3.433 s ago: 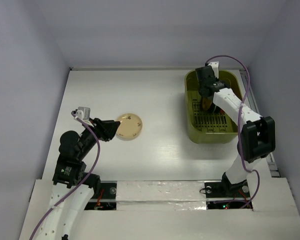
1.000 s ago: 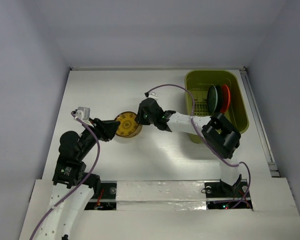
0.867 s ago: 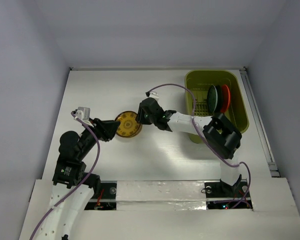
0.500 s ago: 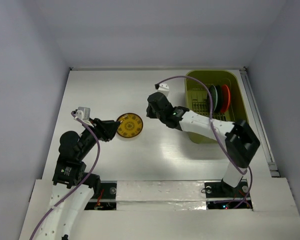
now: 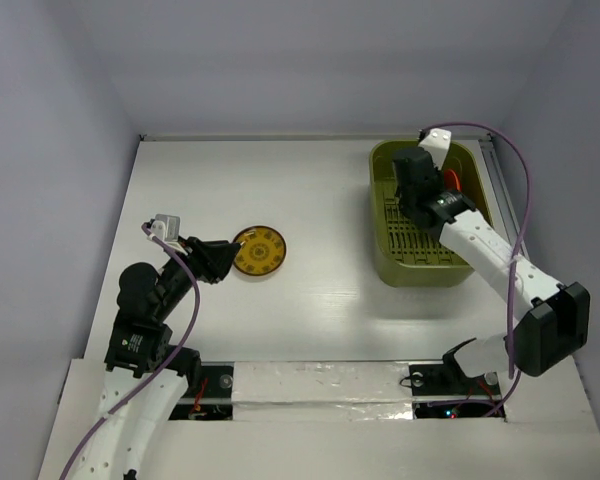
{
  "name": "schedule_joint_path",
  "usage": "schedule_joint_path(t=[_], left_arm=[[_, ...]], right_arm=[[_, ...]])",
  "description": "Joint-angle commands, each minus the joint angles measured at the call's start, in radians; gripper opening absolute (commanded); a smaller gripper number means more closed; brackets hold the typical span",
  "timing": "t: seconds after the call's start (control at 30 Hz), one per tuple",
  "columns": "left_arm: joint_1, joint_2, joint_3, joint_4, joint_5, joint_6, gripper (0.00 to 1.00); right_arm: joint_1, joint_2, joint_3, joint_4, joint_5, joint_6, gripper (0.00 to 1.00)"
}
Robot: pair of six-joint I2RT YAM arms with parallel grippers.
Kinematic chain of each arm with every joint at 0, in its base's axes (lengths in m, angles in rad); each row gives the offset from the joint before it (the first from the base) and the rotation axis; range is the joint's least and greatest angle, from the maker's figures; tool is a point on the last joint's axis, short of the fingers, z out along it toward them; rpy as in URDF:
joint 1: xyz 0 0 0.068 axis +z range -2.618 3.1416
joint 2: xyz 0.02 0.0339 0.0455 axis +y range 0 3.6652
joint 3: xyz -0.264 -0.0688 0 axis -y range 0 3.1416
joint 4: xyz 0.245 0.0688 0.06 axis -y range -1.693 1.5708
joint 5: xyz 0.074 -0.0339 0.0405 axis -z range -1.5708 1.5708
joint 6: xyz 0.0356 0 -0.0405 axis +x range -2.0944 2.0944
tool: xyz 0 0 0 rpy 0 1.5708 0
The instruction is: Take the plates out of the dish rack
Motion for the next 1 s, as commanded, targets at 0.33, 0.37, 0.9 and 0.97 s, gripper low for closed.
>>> schedule_joint_path(t=[0.33, 0.37, 0.9, 0.97], left_arm=[[-0.005, -0.015, 0.011, 0.048, 0.010, -0.004, 0.34], [-0.014, -0.014, 0.009, 0.048, 0.010, -0.004, 0.34], [-0.014, -0.017, 0.012, 0.046, 0.010, -0.004, 0.34], [-0.014, -0.017, 0.012, 0.046, 0.009, -0.003, 0.34]], right_arm=[[-0.193, 0.186, 0.117, -0.103, 0.024, -0.167, 0.34], [-0.204, 0.192, 0.129, -0.100, 0.019, -0.172, 0.34], [-0.222, 0.293, 0.168, -0.104, 0.029, -0.209, 0.27], [-0.222, 0.293, 0.169, -0.106, 0.029, -0.212, 0.26]])
